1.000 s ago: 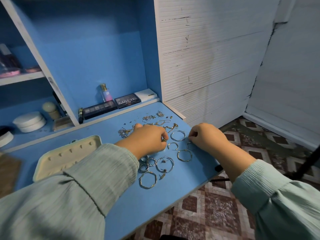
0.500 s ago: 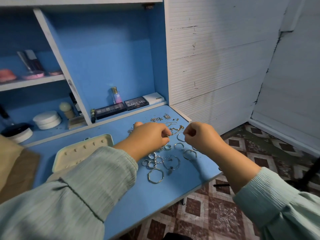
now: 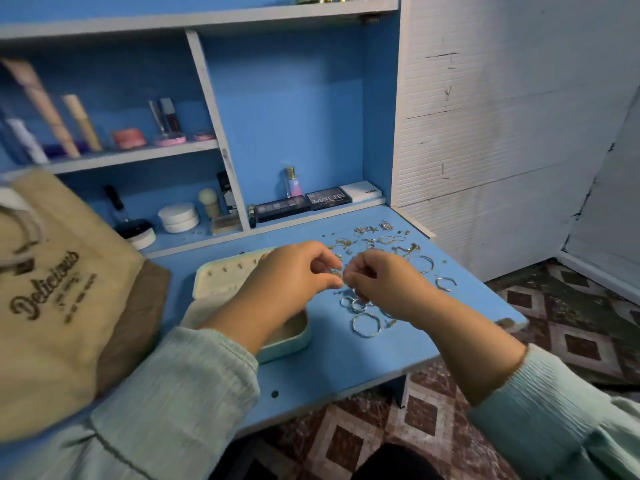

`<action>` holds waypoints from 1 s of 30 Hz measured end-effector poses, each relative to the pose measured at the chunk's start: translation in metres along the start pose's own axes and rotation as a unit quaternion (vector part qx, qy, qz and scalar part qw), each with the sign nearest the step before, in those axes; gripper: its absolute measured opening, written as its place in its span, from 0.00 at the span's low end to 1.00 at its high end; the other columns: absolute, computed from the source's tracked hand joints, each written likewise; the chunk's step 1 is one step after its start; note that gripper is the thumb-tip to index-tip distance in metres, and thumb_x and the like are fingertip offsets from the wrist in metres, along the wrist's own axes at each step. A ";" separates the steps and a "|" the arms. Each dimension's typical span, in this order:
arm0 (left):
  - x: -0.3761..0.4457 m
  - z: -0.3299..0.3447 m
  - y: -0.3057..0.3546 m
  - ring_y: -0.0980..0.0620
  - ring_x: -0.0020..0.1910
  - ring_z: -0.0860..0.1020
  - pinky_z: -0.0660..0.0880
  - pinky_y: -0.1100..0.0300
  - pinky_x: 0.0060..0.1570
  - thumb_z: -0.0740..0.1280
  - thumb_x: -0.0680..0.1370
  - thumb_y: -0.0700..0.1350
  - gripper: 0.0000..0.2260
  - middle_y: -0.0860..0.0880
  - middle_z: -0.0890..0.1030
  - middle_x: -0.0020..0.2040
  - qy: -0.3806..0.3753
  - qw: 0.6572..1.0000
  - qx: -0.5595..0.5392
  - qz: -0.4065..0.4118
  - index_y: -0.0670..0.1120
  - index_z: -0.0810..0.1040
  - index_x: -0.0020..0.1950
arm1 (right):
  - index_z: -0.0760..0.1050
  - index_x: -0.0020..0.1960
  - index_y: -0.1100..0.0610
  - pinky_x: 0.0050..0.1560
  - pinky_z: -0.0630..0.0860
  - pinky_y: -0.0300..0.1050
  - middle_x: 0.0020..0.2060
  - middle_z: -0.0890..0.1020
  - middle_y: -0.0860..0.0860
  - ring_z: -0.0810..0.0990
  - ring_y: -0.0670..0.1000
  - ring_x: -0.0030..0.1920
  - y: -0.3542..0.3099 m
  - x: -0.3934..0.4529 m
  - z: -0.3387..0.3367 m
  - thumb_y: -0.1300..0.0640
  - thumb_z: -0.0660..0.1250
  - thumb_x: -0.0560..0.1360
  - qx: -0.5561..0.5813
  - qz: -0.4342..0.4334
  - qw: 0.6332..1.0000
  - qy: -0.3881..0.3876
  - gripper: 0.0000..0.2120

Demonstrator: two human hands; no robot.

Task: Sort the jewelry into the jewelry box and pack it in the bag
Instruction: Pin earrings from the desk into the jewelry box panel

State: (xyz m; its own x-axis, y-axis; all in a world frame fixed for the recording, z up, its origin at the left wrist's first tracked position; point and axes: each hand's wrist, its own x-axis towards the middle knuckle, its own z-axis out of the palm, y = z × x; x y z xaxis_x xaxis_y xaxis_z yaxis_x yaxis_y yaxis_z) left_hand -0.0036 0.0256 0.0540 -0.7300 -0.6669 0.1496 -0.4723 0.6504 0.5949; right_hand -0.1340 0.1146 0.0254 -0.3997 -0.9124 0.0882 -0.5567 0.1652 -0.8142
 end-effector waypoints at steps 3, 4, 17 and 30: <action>-0.019 -0.007 -0.014 0.57 0.42 0.78 0.75 0.58 0.50 0.74 0.69 0.47 0.10 0.58 0.81 0.40 0.024 1.000 -0.012 -0.015 0.58 0.75 0.38 | 0.72 0.42 0.53 0.40 0.76 0.40 0.34 0.77 0.49 0.77 0.45 0.32 -0.008 -0.002 0.018 0.57 0.61 0.78 0.053 0.006 0.998 -0.035 0.06; -0.024 -0.009 -0.018 0.57 0.44 0.78 0.75 0.58 0.52 0.74 0.70 0.46 0.10 0.59 0.80 0.40 0.029 0.999 -0.013 -0.020 0.59 0.75 0.37 | 0.72 0.42 0.54 0.39 0.77 0.38 0.35 0.77 0.49 0.77 0.44 0.32 -0.011 -0.002 0.025 0.58 0.60 0.78 0.071 0.005 0.996 -0.046 0.07; -0.069 -0.022 -0.057 0.67 0.37 0.75 0.68 0.78 0.38 0.74 0.70 0.41 0.12 0.60 0.78 0.36 0.151 0.983 -0.086 -0.064 0.58 0.76 0.40 | 0.69 0.41 0.50 0.52 0.76 0.62 0.40 0.78 0.47 0.80 0.58 0.47 -0.017 -0.002 0.070 0.56 0.59 0.79 0.173 -0.030 0.984 0.034 0.08; -0.072 -0.001 -0.090 0.52 0.48 0.74 0.71 0.41 0.51 0.65 0.67 0.60 0.12 0.63 0.68 0.45 0.343 0.938 0.036 0.008 0.59 0.77 0.48 | 0.69 0.40 0.54 0.61 0.74 0.51 0.51 0.77 0.45 0.80 0.50 0.53 -0.034 0.016 0.073 0.60 0.60 0.78 0.343 -0.036 0.938 0.041 0.08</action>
State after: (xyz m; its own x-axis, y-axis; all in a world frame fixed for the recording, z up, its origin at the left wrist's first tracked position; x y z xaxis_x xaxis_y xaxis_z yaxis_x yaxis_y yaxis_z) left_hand 0.0916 0.0148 -0.0095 -0.2579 -0.7183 0.6462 -0.5147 0.6682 0.5372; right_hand -0.0684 0.0671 0.0122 -0.4492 -0.8756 0.1776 0.0034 -0.2004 -0.9797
